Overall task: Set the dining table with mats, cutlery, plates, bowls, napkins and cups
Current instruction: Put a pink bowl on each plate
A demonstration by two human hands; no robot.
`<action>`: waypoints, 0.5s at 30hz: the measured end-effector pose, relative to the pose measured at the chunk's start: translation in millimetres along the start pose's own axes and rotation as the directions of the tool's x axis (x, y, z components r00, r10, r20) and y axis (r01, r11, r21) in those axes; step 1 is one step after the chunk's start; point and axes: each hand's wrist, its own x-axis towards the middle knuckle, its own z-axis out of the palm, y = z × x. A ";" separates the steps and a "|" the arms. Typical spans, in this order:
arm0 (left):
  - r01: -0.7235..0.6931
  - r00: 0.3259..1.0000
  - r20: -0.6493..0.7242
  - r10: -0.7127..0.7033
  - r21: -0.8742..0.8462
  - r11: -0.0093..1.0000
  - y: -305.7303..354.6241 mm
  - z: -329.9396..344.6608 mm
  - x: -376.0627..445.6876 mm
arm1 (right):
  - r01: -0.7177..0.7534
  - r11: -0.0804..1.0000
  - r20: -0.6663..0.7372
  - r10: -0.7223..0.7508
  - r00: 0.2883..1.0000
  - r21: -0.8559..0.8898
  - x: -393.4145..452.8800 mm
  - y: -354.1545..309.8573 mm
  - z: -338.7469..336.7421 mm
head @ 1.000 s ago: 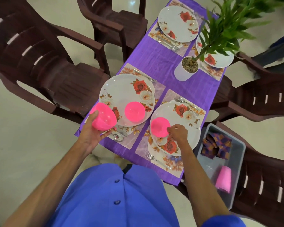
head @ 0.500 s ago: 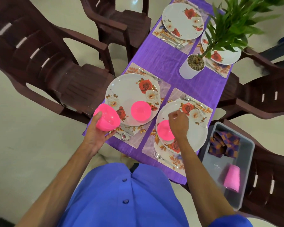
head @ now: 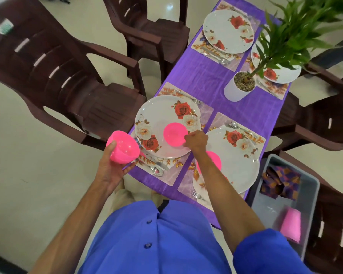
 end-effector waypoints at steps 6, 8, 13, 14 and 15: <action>-0.005 1.000 -0.025 0.005 -0.002 1.000 6.0 -5.4 5.4 | -0.101 0.988 0.036 0.098 0.995 0.120 27.7 -23.1 -21.4; 0.003 1.000 -0.029 -0.003 0.000 1.000 10.0 -5.1 6.9 | -0.178 0.951 0.145 0.144 0.979 0.254 33.8 -26.9 -27.6; 0.001 1.000 -0.029 -0.001 -0.012 1.000 21.5 -10.5 12.5 | -0.198 0.957 0.066 0.188 0.980 0.212 39.4 -27.3 -20.2; 0.003 1.000 -0.026 -0.003 -0.006 1.000 25.0 -12.0 13.8 | -0.171 0.978 -0.052 0.179 0.983 0.122 33.1 -30.6 -18.2; 0.008 1.000 -0.021 -0.008 0.003 1.000 28.3 -12.7 14.3 | -0.143 0.986 -0.167 0.155 0.974 0.083 26.9 -32.2 -15.2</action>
